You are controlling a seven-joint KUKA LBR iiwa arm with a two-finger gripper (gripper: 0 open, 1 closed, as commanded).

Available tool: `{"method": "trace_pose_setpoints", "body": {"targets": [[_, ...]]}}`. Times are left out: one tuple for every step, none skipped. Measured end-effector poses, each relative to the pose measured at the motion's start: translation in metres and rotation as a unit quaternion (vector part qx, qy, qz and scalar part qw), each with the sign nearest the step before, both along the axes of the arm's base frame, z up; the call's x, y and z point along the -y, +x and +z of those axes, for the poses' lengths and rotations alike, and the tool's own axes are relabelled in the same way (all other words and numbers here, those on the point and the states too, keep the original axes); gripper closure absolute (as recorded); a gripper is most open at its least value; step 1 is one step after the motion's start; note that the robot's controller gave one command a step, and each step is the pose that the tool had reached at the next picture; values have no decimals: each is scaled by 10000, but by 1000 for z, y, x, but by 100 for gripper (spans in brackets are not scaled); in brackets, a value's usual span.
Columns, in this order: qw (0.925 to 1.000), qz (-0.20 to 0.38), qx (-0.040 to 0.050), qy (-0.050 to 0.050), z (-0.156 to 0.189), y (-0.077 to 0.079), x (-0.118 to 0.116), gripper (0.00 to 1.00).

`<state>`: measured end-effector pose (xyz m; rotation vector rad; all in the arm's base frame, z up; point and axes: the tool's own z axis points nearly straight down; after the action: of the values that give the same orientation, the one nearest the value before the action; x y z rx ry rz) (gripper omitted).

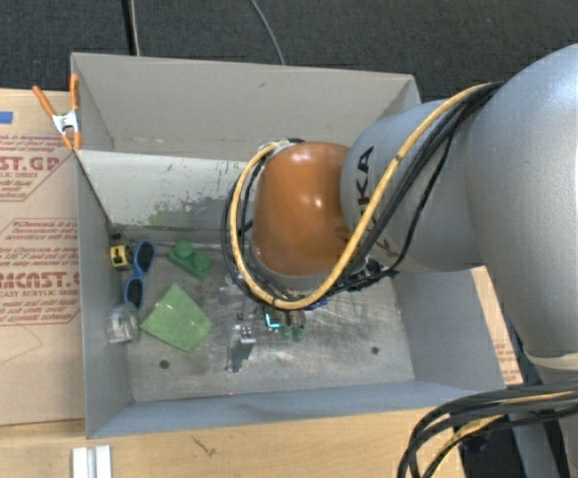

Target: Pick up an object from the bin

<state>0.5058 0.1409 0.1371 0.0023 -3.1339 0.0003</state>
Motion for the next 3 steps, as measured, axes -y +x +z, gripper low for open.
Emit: {"method": "trace_pose_setpoints", "body": {"targets": [[9992, -396, 51, 5, -28, 64, -10, 0], [9884, 1521, 32, 14, -26, 70, -54, 0], [9907, 1360, 73, 10, -54, 53, -61, 0]]}}
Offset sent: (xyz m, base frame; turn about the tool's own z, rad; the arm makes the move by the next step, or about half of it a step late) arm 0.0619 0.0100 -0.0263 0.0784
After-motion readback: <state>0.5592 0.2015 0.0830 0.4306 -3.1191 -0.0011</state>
